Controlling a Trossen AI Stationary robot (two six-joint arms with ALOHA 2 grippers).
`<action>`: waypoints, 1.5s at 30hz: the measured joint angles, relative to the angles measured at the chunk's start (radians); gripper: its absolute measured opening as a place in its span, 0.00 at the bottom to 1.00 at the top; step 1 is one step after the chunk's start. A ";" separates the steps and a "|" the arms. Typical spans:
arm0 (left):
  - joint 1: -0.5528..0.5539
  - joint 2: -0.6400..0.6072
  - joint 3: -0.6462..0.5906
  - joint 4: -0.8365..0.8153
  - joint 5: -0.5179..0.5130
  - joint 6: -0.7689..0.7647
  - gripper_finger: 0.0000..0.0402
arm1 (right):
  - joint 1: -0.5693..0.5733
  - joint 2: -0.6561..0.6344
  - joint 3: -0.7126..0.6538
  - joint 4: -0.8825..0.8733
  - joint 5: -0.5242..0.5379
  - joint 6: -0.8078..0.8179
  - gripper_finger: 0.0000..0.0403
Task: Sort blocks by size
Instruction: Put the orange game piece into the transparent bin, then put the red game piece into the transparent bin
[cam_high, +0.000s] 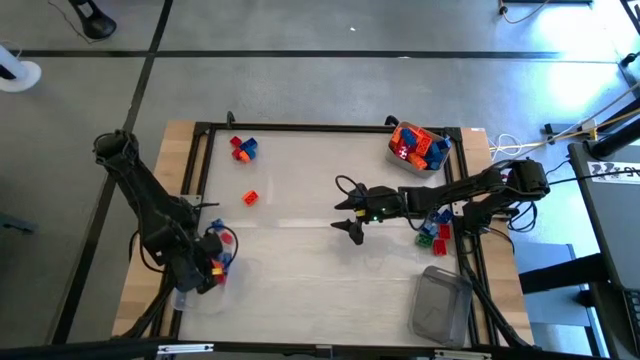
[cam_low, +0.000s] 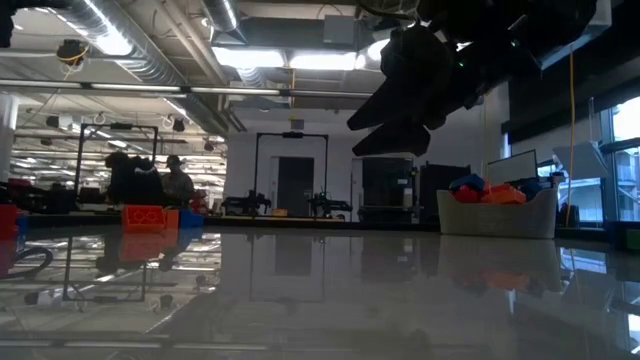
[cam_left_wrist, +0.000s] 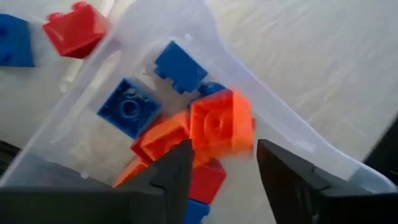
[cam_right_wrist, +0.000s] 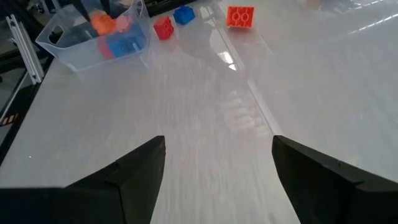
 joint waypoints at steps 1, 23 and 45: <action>0.002 -0.007 0.000 0.010 0.004 0.001 0.43 | 0.000 0.000 0.000 0.000 0.000 0.000 0.73; 0.255 -0.208 0.002 -0.085 -0.409 0.136 0.47 | 0.000 0.000 0.000 -0.002 0.000 0.000 0.73; 0.613 -0.007 -0.023 -0.061 0.078 0.504 0.48 | 0.000 0.000 0.000 -0.007 0.011 -0.004 0.73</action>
